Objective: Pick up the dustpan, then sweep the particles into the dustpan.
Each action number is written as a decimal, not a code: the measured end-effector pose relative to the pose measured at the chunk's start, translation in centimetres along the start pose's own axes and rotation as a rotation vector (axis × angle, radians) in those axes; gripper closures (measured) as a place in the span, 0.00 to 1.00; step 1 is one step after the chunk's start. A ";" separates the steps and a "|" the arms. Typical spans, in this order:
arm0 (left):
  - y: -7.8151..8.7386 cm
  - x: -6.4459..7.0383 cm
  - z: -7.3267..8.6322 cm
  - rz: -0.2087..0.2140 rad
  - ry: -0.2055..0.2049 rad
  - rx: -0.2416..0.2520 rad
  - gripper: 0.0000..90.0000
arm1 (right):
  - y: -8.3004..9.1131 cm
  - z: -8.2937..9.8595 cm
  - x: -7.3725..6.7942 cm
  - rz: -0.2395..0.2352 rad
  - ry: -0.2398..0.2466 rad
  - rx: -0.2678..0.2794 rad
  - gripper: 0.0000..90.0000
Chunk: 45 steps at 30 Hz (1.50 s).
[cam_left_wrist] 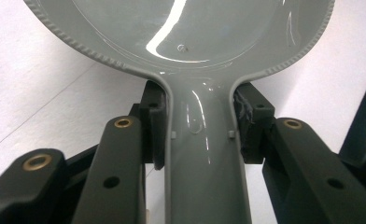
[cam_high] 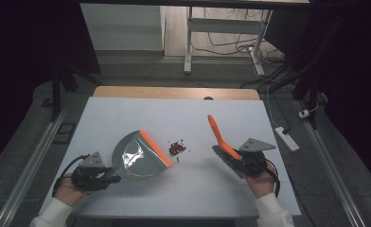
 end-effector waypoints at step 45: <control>-1.2 0.9 -0.2 0.093 -0.025 -0.140 0.69 | -6.3 -5.1 -1.9 -0.063 0.039 -0.023 0.78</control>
Point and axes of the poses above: each handheld gripper's, and its own axes: y roughly backward along the jaws, z roughly out of its underside, x roughly to its right, the point moved 7 cm from there along -y, roughly forward along the jaws, and after that the axes turned 4 degrees about -y, right-handed, at the moved point
